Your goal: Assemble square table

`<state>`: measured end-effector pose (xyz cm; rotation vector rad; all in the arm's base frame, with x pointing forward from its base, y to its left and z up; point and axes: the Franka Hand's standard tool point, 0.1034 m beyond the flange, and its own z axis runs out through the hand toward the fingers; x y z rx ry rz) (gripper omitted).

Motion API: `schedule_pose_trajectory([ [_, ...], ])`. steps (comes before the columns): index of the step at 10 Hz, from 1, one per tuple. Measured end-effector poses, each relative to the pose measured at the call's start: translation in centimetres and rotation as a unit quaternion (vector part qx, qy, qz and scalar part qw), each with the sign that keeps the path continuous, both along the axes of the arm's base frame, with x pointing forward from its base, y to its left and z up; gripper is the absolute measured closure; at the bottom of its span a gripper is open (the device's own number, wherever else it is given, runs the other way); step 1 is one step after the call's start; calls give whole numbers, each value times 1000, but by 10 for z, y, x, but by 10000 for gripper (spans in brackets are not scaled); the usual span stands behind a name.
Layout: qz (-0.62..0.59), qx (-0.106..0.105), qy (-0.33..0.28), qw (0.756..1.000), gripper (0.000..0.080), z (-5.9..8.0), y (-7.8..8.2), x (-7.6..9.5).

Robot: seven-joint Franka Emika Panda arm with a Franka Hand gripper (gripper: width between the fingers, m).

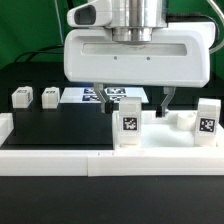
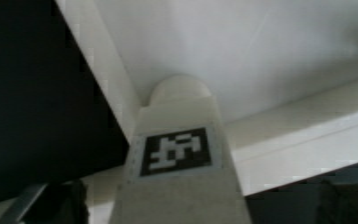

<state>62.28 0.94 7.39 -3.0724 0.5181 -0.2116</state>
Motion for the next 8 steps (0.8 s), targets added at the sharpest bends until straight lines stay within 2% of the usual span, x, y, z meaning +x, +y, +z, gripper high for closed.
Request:
schedule_pose_trajectory([
  [1,-2,0,0,1000,151,0,0,0],
  [2,-13,2,0,1000,275,0,0,0],
  [3,-18,3,0,1000,275,0,0,0],
  [4,-52,9,0,999,414,0,1,0],
  [5,-92,14,0,996,507,-1,-1,-1],
  [8,-191,29,1,981,507,-2,-3,-1],
])
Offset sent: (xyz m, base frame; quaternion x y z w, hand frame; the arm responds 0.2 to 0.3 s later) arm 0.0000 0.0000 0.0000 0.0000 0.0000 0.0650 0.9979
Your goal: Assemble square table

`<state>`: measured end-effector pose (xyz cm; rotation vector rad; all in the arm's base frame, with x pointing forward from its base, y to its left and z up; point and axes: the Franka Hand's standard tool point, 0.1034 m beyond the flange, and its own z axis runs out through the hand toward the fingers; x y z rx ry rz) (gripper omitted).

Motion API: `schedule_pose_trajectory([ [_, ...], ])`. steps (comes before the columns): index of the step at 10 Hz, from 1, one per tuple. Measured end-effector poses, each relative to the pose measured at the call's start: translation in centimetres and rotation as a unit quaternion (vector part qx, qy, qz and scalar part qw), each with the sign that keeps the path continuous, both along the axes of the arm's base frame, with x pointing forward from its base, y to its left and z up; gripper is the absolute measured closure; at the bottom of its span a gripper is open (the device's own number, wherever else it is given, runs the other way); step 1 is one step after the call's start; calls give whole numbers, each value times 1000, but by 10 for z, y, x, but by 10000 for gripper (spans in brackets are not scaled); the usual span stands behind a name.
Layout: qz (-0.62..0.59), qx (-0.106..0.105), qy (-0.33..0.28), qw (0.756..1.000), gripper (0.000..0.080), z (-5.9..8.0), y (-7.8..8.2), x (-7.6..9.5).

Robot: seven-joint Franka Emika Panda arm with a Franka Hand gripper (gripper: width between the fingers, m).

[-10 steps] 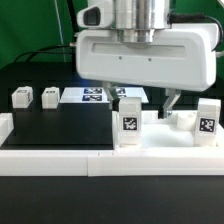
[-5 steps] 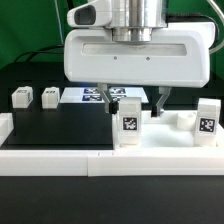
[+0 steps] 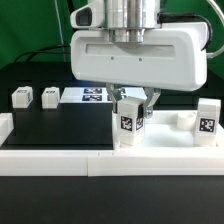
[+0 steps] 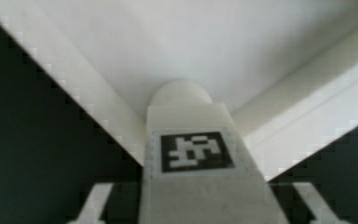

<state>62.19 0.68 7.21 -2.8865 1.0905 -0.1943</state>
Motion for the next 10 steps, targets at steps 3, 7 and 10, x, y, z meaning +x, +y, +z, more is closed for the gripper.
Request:
schedule_pose_trajectory([
  [3,-252,66,12,965,507,-2,-3,1],
  [7,-476,142,10,868,504,-4,3,0],
  [10,-494,151,11,856,392,-5,3,0],
])
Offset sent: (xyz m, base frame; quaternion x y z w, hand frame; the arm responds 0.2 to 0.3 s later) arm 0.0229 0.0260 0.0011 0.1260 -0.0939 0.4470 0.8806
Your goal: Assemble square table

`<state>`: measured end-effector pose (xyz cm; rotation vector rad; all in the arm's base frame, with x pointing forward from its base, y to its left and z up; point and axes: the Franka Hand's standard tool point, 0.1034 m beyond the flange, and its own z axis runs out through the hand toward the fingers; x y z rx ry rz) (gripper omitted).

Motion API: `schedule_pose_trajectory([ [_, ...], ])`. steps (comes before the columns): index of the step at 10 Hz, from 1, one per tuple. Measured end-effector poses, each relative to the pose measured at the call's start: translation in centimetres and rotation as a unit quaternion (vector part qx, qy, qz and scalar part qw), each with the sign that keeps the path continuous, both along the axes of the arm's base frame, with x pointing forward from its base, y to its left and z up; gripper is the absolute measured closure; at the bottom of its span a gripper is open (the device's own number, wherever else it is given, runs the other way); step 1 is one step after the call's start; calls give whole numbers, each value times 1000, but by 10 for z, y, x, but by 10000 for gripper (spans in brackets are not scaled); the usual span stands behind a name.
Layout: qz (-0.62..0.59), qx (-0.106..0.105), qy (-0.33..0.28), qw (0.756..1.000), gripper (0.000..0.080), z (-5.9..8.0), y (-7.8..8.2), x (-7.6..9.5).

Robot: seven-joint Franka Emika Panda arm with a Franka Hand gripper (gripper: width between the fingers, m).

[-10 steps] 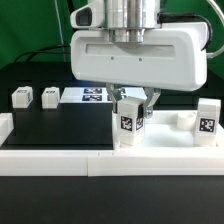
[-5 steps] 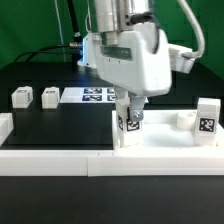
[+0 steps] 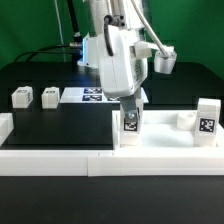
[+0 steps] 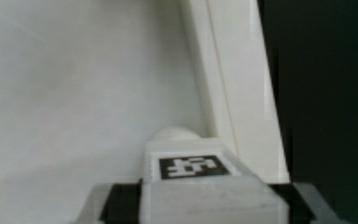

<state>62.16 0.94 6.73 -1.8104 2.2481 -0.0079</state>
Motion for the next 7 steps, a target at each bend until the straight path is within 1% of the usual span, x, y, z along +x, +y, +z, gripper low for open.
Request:
schedule_pose_trajectory([
  [1,8,-2,-1,1000,392,0,0,0],
  [2,74,-21,-14,997,258,-1,-1,0],
  [3,185,-49,-36,981,172,-3,-3,-1],
  [4,260,-61,-45,963,156,-5,0,-4],
  [5,294,-66,-49,952,156,-6,3,-5],
  [7,338,-77,-55,937,151,-6,0,-5],
])
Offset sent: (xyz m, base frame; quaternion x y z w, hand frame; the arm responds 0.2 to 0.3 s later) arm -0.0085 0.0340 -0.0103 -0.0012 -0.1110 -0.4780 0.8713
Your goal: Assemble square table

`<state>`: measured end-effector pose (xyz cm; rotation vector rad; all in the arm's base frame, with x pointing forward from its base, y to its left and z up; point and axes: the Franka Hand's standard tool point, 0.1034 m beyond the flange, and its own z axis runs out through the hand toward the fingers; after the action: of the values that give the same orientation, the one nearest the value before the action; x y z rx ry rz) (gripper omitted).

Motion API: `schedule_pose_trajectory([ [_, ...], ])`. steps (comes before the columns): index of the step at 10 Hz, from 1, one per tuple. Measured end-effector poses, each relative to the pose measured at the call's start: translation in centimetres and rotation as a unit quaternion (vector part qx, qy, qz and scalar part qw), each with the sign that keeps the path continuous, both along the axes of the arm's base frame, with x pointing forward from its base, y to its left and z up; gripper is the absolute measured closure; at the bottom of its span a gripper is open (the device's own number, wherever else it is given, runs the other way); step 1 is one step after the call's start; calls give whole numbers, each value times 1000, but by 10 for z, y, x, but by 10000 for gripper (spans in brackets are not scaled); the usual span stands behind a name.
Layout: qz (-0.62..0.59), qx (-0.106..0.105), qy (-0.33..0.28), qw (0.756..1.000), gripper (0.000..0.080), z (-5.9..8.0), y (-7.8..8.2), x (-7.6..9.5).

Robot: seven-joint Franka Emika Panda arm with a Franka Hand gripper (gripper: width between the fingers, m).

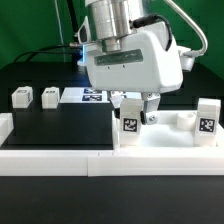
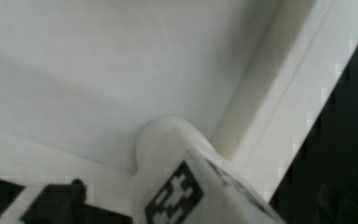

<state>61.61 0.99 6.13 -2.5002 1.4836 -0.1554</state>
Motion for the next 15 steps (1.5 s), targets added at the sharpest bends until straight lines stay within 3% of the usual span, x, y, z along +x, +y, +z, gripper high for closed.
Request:
schedule_pose_trajectory([
  [2,108,-24,-6,994,150,0,-1,-1],
  [4,345,-56,11,937,150,5,1,11],
  [6,372,-59,9,926,150,2,2,11],
  [8,341,-54,15,938,412,1,2,11],
  [9,301,-51,24,952,412,0,-4,9],
  [10,241,-44,34,969,509,-1,-6,8],
  [13,45,-20,64,997,513,-1,-8,8],
  [15,-167,4,94,982,518,-5,1,6],
])
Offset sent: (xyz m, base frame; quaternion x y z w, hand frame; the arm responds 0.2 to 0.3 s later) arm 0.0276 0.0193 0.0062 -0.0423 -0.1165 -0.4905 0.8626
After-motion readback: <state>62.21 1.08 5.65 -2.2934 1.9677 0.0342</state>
